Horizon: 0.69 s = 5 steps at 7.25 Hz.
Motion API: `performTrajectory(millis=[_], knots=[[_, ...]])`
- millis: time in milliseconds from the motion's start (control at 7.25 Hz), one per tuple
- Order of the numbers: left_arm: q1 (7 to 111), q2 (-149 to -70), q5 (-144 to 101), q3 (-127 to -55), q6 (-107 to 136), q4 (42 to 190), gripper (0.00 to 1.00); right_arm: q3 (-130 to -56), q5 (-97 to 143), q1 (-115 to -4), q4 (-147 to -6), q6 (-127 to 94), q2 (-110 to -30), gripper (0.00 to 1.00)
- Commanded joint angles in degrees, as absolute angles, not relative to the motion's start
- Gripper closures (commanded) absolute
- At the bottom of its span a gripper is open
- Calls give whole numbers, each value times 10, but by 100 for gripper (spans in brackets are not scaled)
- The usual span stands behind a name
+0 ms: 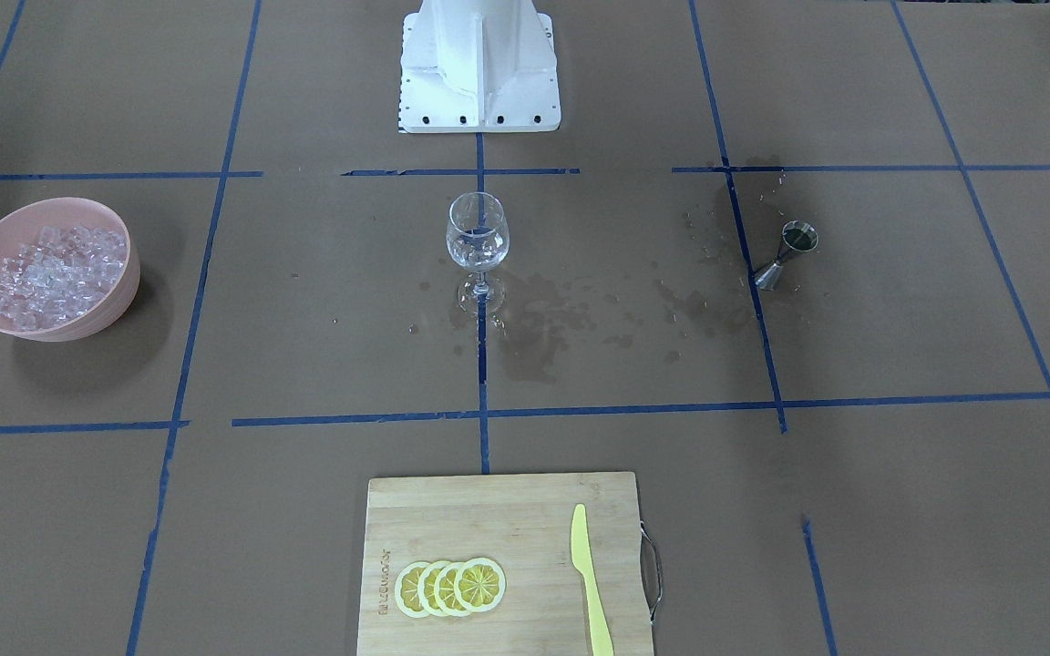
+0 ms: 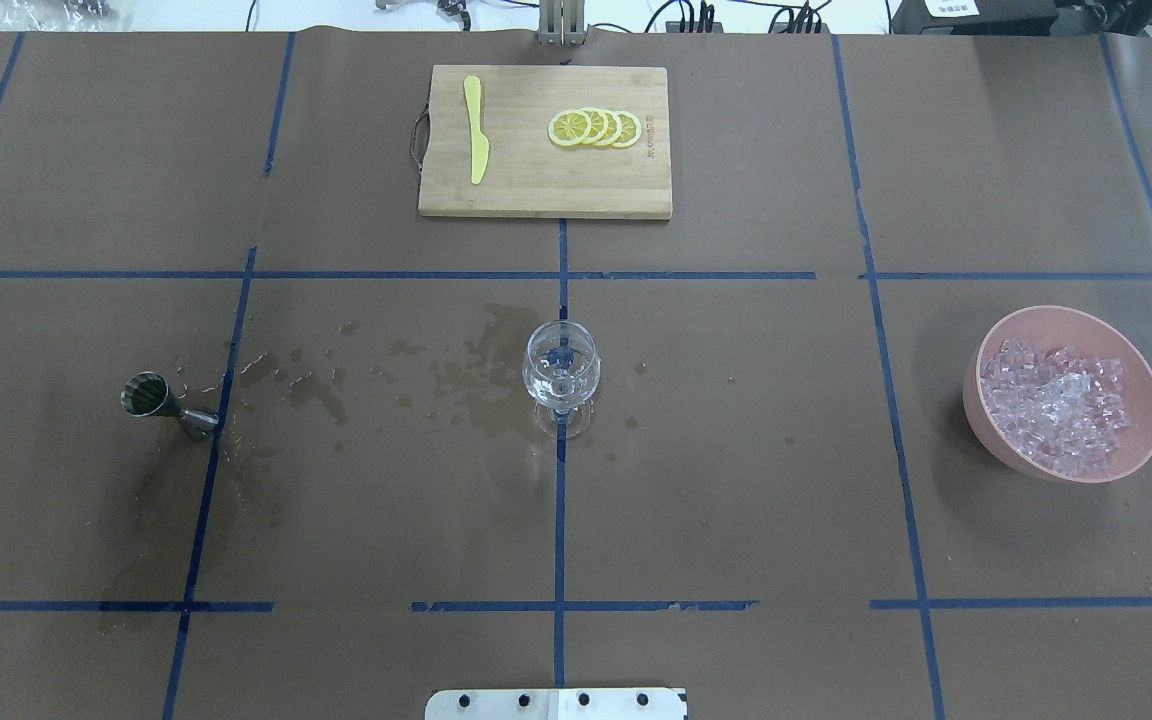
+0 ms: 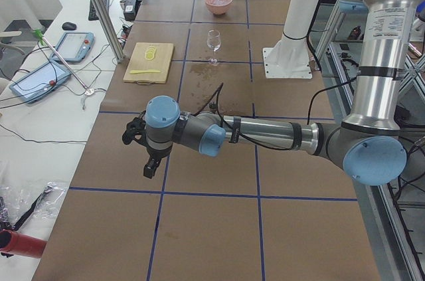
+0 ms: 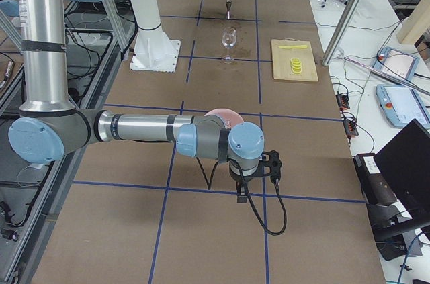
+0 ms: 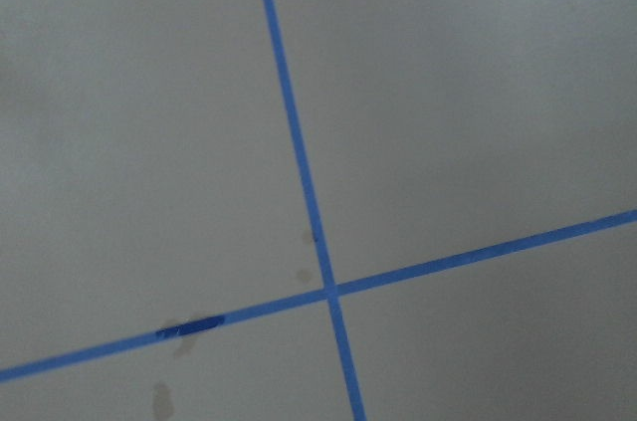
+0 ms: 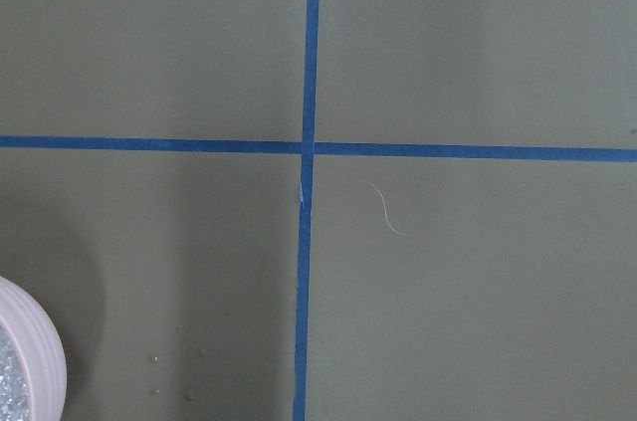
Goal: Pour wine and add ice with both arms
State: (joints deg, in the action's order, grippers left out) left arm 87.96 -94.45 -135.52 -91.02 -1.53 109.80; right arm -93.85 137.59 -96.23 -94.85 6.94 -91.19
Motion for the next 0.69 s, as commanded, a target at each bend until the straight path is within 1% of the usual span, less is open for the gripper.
performTrajectory(millis=[0, 276, 552], knots=[[836, -952, -1357, -920, -11, 1137, 0, -942, 1376, -962, -948, 69, -913, 0], [833, -958, -1357, -933, 20, 1136, 0, -944, 1376, -962, -948, 69, -914, 0], [787, -957, -1330, -1017, 151, 1131, 0, -951, 1375, -962, -948, 70, -916, 0]])
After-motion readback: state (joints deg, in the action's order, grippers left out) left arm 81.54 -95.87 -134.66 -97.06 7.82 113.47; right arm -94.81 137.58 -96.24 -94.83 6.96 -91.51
